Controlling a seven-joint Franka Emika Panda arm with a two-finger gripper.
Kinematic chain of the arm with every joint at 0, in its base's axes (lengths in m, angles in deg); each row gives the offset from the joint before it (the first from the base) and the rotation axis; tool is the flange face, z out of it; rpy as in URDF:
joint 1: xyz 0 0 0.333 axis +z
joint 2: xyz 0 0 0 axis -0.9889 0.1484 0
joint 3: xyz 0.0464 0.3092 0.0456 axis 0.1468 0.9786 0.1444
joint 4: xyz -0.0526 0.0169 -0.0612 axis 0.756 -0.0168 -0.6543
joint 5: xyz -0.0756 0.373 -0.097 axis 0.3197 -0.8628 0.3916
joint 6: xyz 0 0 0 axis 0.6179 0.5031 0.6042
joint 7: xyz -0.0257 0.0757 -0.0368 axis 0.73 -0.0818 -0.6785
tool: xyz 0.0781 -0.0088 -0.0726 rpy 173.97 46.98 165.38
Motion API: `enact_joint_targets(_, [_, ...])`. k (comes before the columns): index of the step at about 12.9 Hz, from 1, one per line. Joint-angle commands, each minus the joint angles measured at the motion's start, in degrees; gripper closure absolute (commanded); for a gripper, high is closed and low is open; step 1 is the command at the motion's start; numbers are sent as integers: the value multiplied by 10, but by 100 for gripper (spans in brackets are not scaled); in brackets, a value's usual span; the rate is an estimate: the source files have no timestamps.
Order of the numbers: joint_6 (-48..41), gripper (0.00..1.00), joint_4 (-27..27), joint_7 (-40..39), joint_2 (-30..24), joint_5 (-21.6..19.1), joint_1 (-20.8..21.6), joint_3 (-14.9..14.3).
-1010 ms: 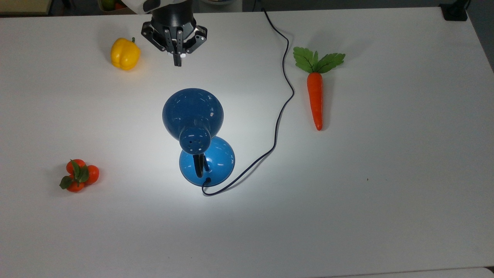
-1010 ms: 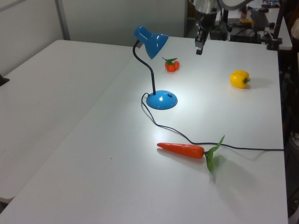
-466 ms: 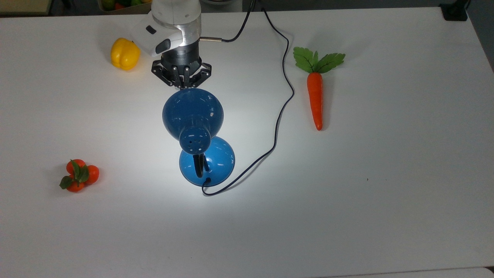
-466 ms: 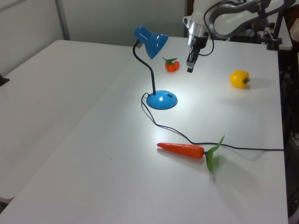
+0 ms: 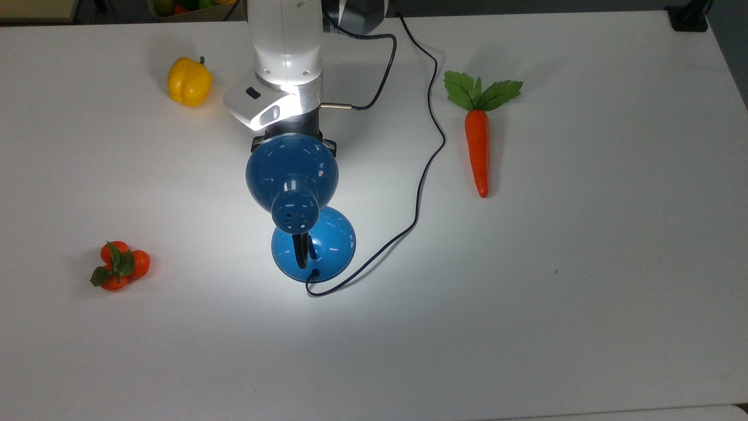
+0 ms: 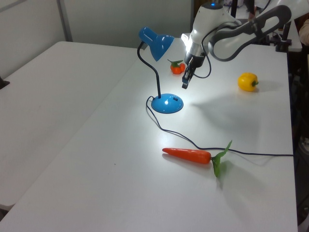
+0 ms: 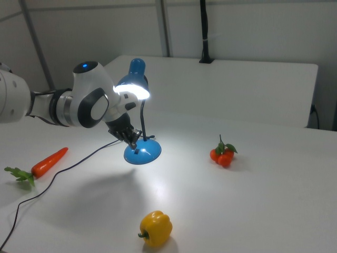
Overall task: Turn off lamp
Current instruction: 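Move the gripper down toward the switch on the blue lamp base, then press the lamp base switch down with the gripper fingers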
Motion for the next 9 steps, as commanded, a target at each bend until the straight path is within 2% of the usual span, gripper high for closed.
enact_joint_targets(1, [55,100,-5,21,28,-10,13,-2])
enact_joint_targets(5, [98,100,-4,22,47,-9,17,-2])
enact_joint_targets(9, [98,100,-6,22,48,-9,17,-2])
